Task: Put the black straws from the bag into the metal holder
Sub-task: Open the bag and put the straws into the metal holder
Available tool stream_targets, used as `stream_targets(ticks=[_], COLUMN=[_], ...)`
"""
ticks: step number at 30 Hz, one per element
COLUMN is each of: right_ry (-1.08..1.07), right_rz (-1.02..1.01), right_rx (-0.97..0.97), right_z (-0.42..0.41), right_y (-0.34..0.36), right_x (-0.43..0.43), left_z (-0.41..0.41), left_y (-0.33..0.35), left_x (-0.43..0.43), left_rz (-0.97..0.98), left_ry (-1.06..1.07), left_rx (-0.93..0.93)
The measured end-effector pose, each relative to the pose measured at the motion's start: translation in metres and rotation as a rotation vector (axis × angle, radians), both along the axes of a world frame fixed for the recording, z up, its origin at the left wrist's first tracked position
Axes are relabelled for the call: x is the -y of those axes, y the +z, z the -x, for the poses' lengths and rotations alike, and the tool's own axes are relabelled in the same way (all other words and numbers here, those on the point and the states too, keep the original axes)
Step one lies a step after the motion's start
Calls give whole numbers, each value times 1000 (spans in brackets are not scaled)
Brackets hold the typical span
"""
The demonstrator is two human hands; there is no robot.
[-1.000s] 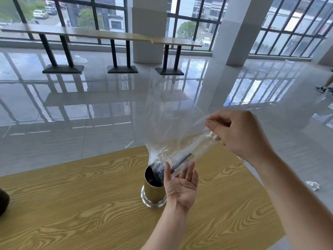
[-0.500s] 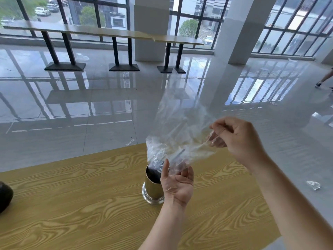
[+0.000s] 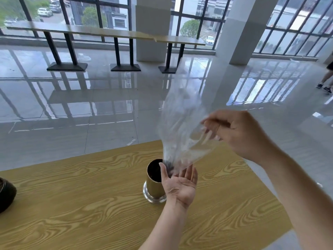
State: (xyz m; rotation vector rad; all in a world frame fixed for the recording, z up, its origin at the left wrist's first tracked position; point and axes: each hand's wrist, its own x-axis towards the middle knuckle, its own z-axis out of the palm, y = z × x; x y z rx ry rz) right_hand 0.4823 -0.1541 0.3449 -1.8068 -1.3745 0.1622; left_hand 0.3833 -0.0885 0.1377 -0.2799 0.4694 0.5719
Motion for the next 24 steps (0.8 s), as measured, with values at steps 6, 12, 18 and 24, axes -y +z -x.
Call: stream_targets(ticks=[6,12,18,24], right_ry=[37,-14,15,19], right_rz=[21,-30,-91,-118], right_rx=[-155,-170,-162,-162], right_z=[3,-4,-7,-7], right_y=[0,5,14,17], right_x=[0,5,8,4], left_z=[6,23,50,30], left_y=[-4,-22,-38,-6], left_x=[3,7,4,-4], left_rz=[7,-130,-189,-204], left_ry=[-8,-186,-252,-217], left_rx=[-62,-186,-226,-146])
